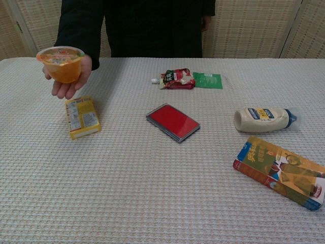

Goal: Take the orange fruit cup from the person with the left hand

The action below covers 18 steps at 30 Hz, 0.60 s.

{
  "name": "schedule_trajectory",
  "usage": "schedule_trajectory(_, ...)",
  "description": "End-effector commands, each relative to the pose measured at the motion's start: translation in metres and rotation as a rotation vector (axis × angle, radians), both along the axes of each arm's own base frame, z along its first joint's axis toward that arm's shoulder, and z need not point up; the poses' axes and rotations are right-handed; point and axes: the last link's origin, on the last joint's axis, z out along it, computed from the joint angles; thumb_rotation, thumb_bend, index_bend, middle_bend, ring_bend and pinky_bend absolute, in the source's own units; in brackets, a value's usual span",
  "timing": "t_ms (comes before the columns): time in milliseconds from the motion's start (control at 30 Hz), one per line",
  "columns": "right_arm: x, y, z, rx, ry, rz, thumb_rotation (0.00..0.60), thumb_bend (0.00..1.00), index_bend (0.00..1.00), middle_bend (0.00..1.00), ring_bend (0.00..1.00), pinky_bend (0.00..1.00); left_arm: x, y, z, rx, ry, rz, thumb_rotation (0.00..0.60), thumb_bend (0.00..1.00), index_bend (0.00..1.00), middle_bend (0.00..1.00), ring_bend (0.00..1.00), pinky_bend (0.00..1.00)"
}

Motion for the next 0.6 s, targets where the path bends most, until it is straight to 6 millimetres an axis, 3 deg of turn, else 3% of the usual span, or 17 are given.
schedule_trajectory(33,0.000,0.000,-0.001,0.001,-0.004,0.001,0.600,0.20,0.08,0.15,0.11,0.24,0.002,0.001,0.000,-0.003,-0.004,0.005,0.600,0.18,0.13,0.07,0.07,0.23)
schedule_trajectory(400,0.001,0.005,0.004,-0.022,-0.017,0.005,0.600,0.21,0.08,0.15,0.11,0.24,0.010,0.007,0.002,-0.012,-0.029,-0.049,0.600,0.18,0.13,0.07,0.08,0.23)
schedule_trajectory(600,-0.001,0.009,-0.001,0.014,-0.025,-0.004,0.600,0.21,0.08,0.15,0.11,0.24,0.032,0.021,0.003,-0.058,-0.065,-0.163,0.600,0.18,0.13,0.07,0.07,0.23)
